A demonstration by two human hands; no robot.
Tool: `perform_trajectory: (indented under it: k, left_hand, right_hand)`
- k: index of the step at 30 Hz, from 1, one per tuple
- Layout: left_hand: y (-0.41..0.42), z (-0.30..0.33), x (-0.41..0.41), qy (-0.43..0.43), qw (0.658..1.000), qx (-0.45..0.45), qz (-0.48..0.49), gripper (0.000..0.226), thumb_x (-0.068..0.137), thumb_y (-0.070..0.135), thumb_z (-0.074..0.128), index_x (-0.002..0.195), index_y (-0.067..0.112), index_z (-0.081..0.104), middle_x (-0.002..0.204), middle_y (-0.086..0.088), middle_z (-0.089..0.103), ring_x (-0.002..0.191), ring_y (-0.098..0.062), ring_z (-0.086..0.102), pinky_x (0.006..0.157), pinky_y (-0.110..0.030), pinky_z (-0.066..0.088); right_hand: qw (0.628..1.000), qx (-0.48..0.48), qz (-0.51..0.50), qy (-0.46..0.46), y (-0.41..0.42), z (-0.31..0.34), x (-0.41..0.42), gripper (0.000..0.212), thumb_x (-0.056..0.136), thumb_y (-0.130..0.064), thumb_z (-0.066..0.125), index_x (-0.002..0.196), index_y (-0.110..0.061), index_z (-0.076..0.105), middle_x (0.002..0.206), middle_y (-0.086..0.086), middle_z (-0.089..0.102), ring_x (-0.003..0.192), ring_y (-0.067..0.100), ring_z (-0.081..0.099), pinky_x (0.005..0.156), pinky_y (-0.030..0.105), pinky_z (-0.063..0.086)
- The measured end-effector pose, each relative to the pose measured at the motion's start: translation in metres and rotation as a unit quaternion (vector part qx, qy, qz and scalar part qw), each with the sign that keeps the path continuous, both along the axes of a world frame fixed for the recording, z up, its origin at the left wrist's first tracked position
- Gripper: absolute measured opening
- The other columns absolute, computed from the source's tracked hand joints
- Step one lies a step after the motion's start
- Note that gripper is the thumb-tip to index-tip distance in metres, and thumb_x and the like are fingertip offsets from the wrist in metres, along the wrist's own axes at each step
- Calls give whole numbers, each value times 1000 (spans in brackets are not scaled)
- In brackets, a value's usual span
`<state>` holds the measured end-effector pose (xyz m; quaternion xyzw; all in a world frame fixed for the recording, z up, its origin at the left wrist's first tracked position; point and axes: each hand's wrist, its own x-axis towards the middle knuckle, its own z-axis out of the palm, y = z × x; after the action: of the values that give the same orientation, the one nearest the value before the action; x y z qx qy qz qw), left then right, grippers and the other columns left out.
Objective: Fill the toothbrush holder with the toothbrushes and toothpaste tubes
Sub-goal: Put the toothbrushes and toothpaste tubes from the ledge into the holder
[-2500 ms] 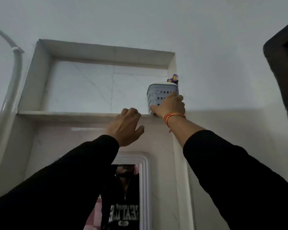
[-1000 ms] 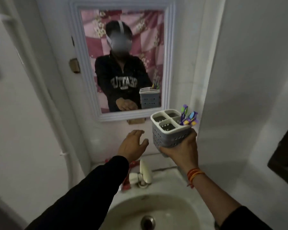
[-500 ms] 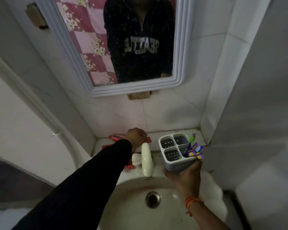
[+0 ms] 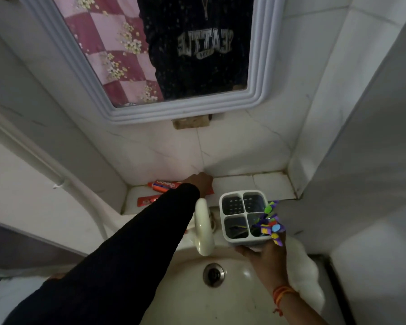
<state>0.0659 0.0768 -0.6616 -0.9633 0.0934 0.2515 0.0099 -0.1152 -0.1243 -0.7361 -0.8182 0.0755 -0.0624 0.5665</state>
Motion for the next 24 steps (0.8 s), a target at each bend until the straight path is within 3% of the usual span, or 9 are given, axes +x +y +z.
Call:
perform_trajectory:
  k: [4, 9, 12, 15, 17, 19, 21, 24]
  left_hand:
    - [-1, 6, 4, -37, 999, -5, -14, 37, 97, 21, 58, 132, 9, 59, 134, -18, 61, 122, -36, 61, 100, -41, 49]
    - [-8, 47, -6, -134, 986, -103, -15, 29, 94, 30, 65, 118, 14, 66, 121, -14, 64, 112, -33, 62, 91, -38, 47]
    - [-16, 78, -24, -225, 956, -187, -9, 28, 89, 36, 71, 109, 17, 73, 106, -7, 71, 97, -25, 66, 84, -36, 52]
    - [-28, 102, -52, -283, 910, -303, 9, 18, 82, 32, 79, 94, 19, 78, 86, 2, 78, 80, -12, 70, 79, -27, 55]
    - [-38, 110, -67, -279, 892, -356, 15, 13, 82, 30, 79, 90, 20, 80, 82, 5, 79, 77, -8, 70, 79, -24, 54]
    - [-48, 111, -78, -249, 892, -379, -5, 12, 86, 28, 76, 91, 19, 81, 86, 4, 81, 75, 1, 68, 80, -22, 53]
    - [-57, 109, -86, -227, 895, -381, -39, 12, 90, 23, 71, 88, 16, 81, 77, 6, 78, 61, 13, 58, 72, -15, 45]
    - [-69, 114, -97, -245, 893, -375, -47, 17, 94, 22, 67, 85, 15, 80, 55, 13, 60, 50, 14, 51, 61, -5, 31]
  right_hand:
    - [999, 30, 34, 5, -7, 8, 4, 84, 45, -46, 95, 118, -27, 59, 113, -15, 67, 110, -2, 60, 91, 18, 50]
    - [994, 75, 42, 65, -12, 3, 7, 84, 40, -42, 97, 115, -31, 61, 110, -13, 70, 107, 6, 65, 85, 30, 57]
    - [991, 73, 50, 96, -13, 1, 10, 75, 46, -21, 97, 113, -21, 64, 103, -6, 72, 104, 13, 67, 75, 20, 57]
    - [995, 60, 35, 78, -14, 7, 11, 69, 44, -6, 94, 106, -20, 68, 99, -7, 73, 94, -9, 65, 77, 10, 51]
    - [995, 57, 40, 68, -14, 15, 9, 64, 46, 0, 91, 103, -18, 67, 95, -10, 71, 85, -21, 59, 70, -1, 43]
    - [995, 61, 40, 72, -14, 19, 8, 63, 48, 2, 90, 102, -19, 66, 92, -14, 68, 82, -23, 58, 67, -3, 41]
    - [995, 52, 39, 73, -14, 17, 7, 64, 48, 0, 90, 102, -22, 65, 93, -14, 68, 83, -17, 61, 68, -2, 42]
    - [997, 23, 37, 70, -16, 18, 5, 62, 46, -4, 91, 96, -31, 65, 93, -11, 70, 89, -3, 63, 71, 0, 44]
